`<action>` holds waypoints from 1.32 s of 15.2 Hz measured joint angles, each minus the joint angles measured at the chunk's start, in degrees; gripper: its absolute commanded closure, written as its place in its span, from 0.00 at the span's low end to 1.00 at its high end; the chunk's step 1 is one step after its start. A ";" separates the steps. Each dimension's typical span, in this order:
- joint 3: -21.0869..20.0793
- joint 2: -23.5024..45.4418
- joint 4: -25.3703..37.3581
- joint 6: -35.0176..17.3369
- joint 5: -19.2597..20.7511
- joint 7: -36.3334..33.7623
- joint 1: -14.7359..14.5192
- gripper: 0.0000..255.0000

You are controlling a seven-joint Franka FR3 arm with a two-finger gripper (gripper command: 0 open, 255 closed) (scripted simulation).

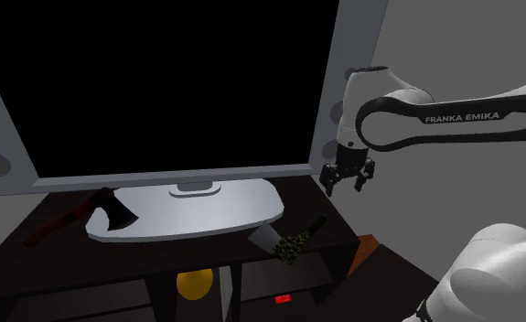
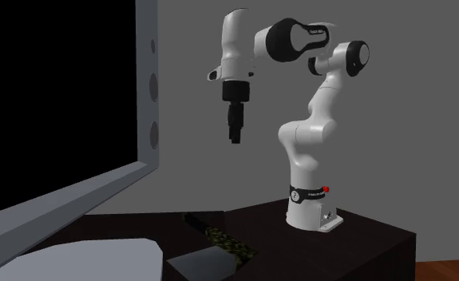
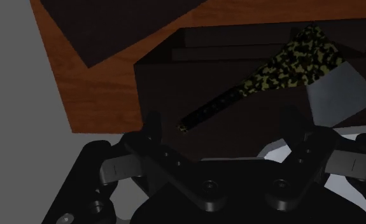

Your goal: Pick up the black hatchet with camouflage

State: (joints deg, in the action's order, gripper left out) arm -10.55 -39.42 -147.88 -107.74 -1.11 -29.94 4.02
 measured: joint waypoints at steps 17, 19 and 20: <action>-13.45 33.23 -2.60 -35.83 1.73 -42.07 9.71 0.00; -13.78 35.80 -2.62 -38.24 3.43 -44.27 10.09 0.00; -13.81 36.72 -2.62 -39.08 4.15 -44.94 10.22 0.00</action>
State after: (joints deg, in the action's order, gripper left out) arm -24.36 -2.70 -150.50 -146.83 3.03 -74.87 14.24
